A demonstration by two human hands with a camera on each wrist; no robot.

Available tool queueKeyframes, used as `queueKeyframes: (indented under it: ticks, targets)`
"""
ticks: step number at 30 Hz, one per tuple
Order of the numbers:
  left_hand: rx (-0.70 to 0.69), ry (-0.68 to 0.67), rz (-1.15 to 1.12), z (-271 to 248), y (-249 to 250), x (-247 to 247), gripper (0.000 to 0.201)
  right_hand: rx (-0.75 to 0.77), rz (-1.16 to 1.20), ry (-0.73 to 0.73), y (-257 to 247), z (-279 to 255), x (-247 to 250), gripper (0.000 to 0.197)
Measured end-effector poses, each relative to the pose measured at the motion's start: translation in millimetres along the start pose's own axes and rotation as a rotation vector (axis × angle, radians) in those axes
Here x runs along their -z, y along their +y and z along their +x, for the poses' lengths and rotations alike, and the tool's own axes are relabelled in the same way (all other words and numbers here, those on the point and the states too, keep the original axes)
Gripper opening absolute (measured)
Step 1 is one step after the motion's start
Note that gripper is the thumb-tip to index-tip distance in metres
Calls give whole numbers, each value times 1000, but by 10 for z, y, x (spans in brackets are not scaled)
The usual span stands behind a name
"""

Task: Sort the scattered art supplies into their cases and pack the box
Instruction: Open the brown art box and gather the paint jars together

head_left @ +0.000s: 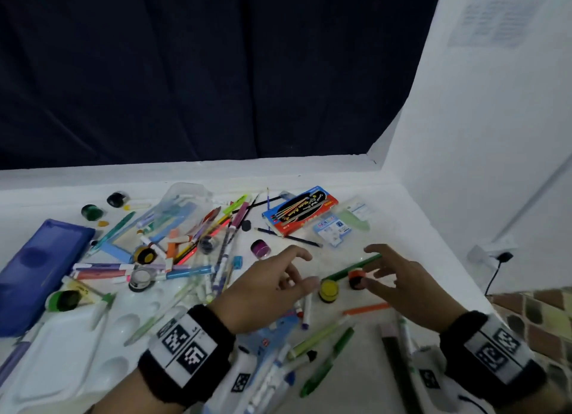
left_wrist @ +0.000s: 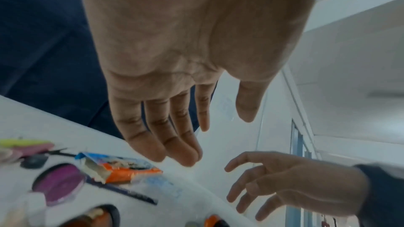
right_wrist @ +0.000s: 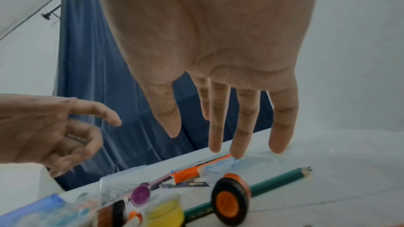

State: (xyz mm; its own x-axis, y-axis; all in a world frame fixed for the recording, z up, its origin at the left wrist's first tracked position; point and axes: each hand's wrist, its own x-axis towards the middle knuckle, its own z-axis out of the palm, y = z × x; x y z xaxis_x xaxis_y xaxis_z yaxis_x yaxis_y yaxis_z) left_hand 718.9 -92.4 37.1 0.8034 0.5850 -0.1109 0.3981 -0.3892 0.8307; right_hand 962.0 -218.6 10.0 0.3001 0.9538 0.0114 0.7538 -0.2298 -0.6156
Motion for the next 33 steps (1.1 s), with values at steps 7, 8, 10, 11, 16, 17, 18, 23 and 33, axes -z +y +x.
queueKeyframes:
  ticks: [7, 8, 10, 11, 16, 17, 18, 23, 33]
  targets:
    - [137, -155, 388, 598, -27, -481, 48, 126, -220, -215, 293, 371, 116, 43]
    - [137, -175, 466, 641, -48, -529, 47, 138, -246, -220, 300, 416, 106, 41]
    - [138, -201, 569, 696, -96, -605, 40, 156, -298, -217, 292, 483, 73, 37]
    - [139, -205, 594, 714, -112, -632, 37, 168, -331, -225, 279, 509, 57, 35]
    - [100, -200, 655, 792, -114, -687, 31, 166, -500, -338, 265, 621, -29, 30]
    - [90, -193, 669, 800, -105, -689, 29, 165, -518, -350, 268, 631, -48, 26]
    - [80, -184, 677, 801, -83, -689, 26, 165, -530, -356, 274, 634, -65, 23]
    - [83, -118, 592, 637, 57, -542, 25, 171, -389, -294, 252, 591, -32, 29]
    - [3, 411, -301, -566, 188, 87, 29, 158, 510, -90, -543, 172, 42, 50]
